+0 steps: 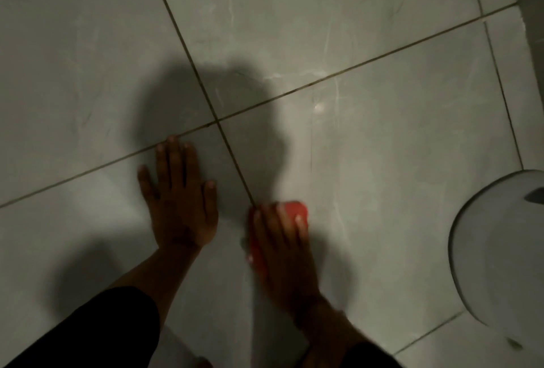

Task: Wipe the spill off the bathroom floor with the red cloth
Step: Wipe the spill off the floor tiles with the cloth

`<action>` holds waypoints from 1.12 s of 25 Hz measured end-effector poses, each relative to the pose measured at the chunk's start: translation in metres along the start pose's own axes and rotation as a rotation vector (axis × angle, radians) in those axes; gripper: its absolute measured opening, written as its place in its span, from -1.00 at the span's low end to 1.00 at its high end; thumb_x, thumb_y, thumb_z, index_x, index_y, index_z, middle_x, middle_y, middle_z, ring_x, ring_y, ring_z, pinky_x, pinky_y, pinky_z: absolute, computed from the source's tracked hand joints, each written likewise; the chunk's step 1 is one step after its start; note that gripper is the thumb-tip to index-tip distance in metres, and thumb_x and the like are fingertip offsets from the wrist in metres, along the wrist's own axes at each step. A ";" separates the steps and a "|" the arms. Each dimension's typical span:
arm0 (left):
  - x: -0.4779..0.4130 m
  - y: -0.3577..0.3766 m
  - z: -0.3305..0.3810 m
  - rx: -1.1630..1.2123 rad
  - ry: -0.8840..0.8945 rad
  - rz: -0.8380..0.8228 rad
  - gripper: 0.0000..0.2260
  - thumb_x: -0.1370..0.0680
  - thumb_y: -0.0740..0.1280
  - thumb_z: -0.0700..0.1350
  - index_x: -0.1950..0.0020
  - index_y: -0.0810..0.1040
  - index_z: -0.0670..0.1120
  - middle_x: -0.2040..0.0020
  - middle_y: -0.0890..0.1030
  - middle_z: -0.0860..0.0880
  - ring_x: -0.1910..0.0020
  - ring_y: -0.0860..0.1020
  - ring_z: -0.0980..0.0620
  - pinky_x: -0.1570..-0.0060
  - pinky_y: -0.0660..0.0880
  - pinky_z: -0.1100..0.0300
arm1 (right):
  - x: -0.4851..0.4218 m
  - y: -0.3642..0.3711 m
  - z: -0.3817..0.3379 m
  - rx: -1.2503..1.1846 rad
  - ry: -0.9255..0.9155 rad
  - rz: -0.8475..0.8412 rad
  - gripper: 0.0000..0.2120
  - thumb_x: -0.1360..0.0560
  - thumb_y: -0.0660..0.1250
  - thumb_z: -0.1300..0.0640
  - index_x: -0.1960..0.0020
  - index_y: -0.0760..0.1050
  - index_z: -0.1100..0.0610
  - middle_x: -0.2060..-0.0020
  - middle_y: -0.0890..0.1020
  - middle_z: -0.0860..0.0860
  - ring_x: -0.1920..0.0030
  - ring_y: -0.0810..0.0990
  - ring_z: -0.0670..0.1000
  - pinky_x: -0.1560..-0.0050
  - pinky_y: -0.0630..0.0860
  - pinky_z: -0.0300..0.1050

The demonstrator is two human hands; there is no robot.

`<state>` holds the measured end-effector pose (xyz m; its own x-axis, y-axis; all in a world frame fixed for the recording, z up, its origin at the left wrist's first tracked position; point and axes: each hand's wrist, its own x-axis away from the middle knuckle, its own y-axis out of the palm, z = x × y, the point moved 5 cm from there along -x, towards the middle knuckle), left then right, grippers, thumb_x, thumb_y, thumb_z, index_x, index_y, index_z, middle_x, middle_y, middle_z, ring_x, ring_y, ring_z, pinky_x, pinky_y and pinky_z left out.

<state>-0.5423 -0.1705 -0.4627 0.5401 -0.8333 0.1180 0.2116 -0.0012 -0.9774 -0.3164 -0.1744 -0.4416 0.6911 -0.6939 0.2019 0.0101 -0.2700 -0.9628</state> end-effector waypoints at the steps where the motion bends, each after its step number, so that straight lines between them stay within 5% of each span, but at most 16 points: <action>1: 0.000 0.000 0.000 0.006 0.001 -0.005 -0.32 -0.71 -0.03 0.16 -0.78 -0.11 -0.07 -0.79 -0.02 -0.16 -0.78 -0.03 -0.18 -0.68 -0.08 -0.33 | 0.034 0.003 -0.008 0.015 -0.065 -0.052 -0.14 -0.61 0.27 -0.16 -0.78 -0.03 0.07 -0.79 -0.04 0.04 -0.72 0.15 0.21 -0.67 0.05 0.31; 3: -0.001 -0.001 -0.001 0.003 -0.013 -0.010 -0.32 -0.71 -0.04 0.17 -0.78 -0.12 -0.07 -0.79 -0.03 -0.15 -0.78 -0.04 -0.17 -0.69 -0.09 -0.32 | 0.055 -0.001 0.028 0.045 -0.071 -0.098 -0.18 -0.61 0.25 -0.14 -0.76 0.04 0.08 -0.79 -0.07 0.07 -0.74 0.10 0.22 -0.64 0.17 0.31; 5: 0.000 0.000 0.000 0.004 -0.011 -0.020 -0.32 -0.70 -0.06 0.18 -0.78 -0.11 -0.07 -0.79 -0.03 -0.15 -0.78 -0.04 -0.17 -0.69 -0.09 -0.32 | 0.014 -0.022 0.096 0.065 0.153 -0.055 -0.26 -0.66 0.17 -0.14 -0.74 0.12 0.17 -0.77 0.06 0.17 -0.72 0.20 0.29 -0.59 0.30 0.42; 8: -0.001 0.001 0.000 -0.014 -0.010 -0.019 -0.32 -0.70 -0.07 0.18 -0.78 -0.11 -0.06 -0.79 -0.03 -0.15 -0.78 -0.03 -0.18 -0.69 -0.09 -0.32 | -0.100 -0.055 0.133 -0.012 0.428 0.110 -0.26 -0.69 0.15 -0.14 -0.75 0.09 0.19 -0.74 0.16 0.21 -0.74 0.14 0.30 -0.69 0.12 0.42; 12: -0.001 0.001 0.000 -0.012 -0.009 -0.026 -0.30 -0.69 0.00 0.15 -0.78 -0.11 -0.07 -0.79 -0.03 -0.16 -0.78 -0.02 -0.17 -0.68 -0.09 -0.33 | -0.120 -0.027 0.015 -0.047 0.055 0.134 -0.33 -0.68 0.22 -0.08 -0.72 0.22 0.14 -0.71 0.29 0.15 -0.70 0.25 0.28 -0.69 0.08 0.35; 16: 0.001 0.003 -0.001 -0.026 0.003 -0.031 -0.31 -0.70 -0.06 0.18 -0.78 -0.14 -0.07 -0.79 -0.07 -0.15 -0.78 -0.06 -0.15 -0.69 -0.10 -0.32 | 0.001 -0.007 0.005 -0.028 -0.107 -0.002 -0.24 -0.67 0.20 -0.13 -0.77 0.03 0.05 -0.78 -0.10 -0.01 -0.74 0.15 0.17 -0.68 0.05 0.25; 18: 0.001 0.003 -0.002 -0.022 0.006 -0.027 -0.32 -0.71 -0.06 0.17 -0.78 -0.11 -0.08 -0.80 -0.07 -0.15 -0.78 -0.05 -0.16 -0.69 -0.09 -0.33 | 0.010 -0.020 0.082 0.035 0.027 -0.022 -0.27 -0.65 0.19 -0.11 -0.74 0.11 0.13 -0.78 0.02 0.12 -0.67 0.31 0.31 -0.64 0.18 0.42; 22: 0.004 0.000 0.001 -0.031 0.022 -0.001 -0.33 -0.72 -0.04 0.16 -0.77 -0.06 -0.12 -0.79 -0.04 -0.17 -0.78 -0.02 -0.18 -0.68 -0.05 -0.34 | -0.131 -0.076 0.204 -0.095 0.466 0.161 -0.25 -0.71 0.07 -0.19 -0.75 0.06 0.22 -0.75 0.12 0.23 -0.75 0.08 0.31 -0.68 0.07 0.47; 25: 0.003 0.001 0.000 -0.032 0.037 0.007 -0.32 -0.72 0.00 0.15 -0.77 -0.02 -0.15 -0.79 -0.03 -0.18 -0.78 -0.02 -0.18 -0.68 -0.04 -0.35 | -0.232 -0.081 0.150 -0.027 0.238 0.214 -0.27 -0.69 0.17 -0.15 -0.74 0.13 0.18 -0.73 0.21 0.21 -0.73 0.15 0.30 -0.70 0.08 0.42; 28: 0.004 0.002 0.000 -0.030 0.031 0.013 -0.32 -0.71 0.02 0.13 -0.77 0.00 -0.15 -0.79 0.01 -0.18 -0.78 -0.01 -0.19 -0.67 -0.03 -0.36 | -0.173 -0.044 0.072 -0.004 -0.065 0.165 -0.29 -0.67 0.30 -0.11 -0.73 0.21 0.14 -0.72 0.27 0.12 -0.71 0.21 0.25 -0.72 0.07 0.37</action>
<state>-0.5399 -0.1736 -0.4643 0.5170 -0.8501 0.1003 0.1797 -0.0068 -0.9837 -0.3845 0.0057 -0.4466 0.7286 -0.6844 0.0292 -0.1100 -0.1590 -0.9811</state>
